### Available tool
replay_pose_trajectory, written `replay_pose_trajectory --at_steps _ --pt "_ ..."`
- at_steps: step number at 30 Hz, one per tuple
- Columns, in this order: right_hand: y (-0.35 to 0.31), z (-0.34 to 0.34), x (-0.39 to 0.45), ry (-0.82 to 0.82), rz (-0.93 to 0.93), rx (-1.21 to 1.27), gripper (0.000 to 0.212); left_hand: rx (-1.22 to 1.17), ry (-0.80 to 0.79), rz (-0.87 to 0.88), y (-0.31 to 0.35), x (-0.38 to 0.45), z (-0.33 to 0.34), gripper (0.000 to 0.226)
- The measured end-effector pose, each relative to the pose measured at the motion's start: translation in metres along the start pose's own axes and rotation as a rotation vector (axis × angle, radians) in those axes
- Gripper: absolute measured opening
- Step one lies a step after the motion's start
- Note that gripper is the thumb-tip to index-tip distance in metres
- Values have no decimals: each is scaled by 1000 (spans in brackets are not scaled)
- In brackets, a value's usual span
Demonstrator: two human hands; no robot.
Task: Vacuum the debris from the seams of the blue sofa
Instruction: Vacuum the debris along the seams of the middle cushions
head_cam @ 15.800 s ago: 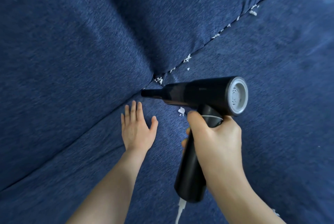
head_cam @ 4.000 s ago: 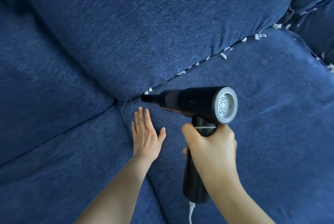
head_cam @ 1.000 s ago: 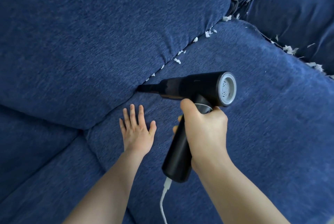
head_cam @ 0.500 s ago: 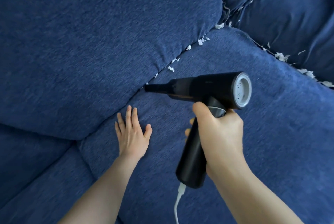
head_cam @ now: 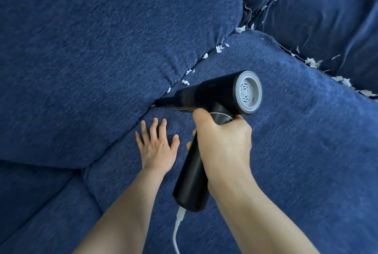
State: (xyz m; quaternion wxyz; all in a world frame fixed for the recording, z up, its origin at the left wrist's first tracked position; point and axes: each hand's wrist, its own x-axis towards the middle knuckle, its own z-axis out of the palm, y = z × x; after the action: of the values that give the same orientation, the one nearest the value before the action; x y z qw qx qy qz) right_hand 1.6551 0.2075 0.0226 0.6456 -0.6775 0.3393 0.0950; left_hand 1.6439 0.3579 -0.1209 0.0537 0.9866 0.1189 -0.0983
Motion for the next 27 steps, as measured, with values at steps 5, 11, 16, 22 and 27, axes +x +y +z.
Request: replay_pose_trajectory --at_steps 5,11,16,22,27 --pt "6 18 9 65 25 -51 31 77 -61 33 -12 2 18 77" --pt "1 15 4 18 47 -64 29 46 -60 34 -10 1 17 82" --pt "-10 11 -3 -49 147 23 50 36 -36 32 -8 1 10 76" --pt "-25 -38 6 -92 124 68 18 -112 -17 -30 20 34 4 54" --pt "-32 -42 27 -66 96 55 28 -42 -72 8 60 46 9 70"
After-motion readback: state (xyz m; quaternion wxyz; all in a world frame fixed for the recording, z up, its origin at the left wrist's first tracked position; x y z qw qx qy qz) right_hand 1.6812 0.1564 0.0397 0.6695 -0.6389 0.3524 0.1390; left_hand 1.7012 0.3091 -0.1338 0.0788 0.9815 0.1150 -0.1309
